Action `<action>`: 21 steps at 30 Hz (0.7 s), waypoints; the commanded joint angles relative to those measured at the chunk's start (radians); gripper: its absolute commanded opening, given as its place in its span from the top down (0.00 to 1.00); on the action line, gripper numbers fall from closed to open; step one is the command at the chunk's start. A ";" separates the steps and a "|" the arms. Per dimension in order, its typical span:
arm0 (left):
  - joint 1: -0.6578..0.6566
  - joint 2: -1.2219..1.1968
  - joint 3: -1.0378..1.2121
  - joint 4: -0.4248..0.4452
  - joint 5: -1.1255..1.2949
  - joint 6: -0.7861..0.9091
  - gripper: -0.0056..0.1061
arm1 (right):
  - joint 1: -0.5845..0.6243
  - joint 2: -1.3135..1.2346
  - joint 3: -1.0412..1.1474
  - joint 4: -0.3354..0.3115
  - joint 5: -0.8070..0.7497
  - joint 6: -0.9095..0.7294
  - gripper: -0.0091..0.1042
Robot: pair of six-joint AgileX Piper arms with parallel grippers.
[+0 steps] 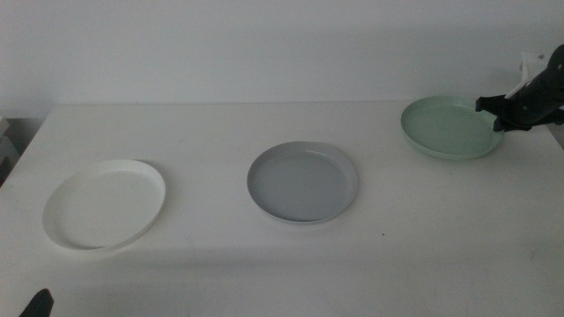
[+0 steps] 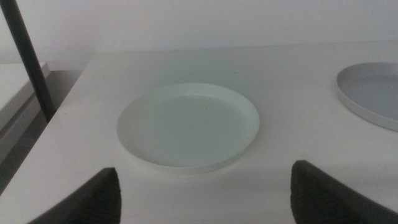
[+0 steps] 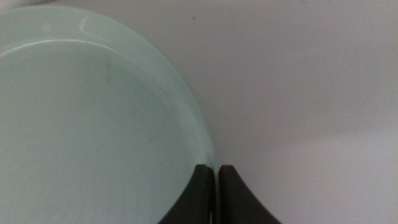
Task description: Stack the three bowls on top of each other.
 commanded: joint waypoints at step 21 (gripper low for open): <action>0.000 -0.013 -0.005 -0.008 -0.079 -0.009 0.03 | 0.470 -0.527 0.536 0.110 -0.283 -0.008 0.93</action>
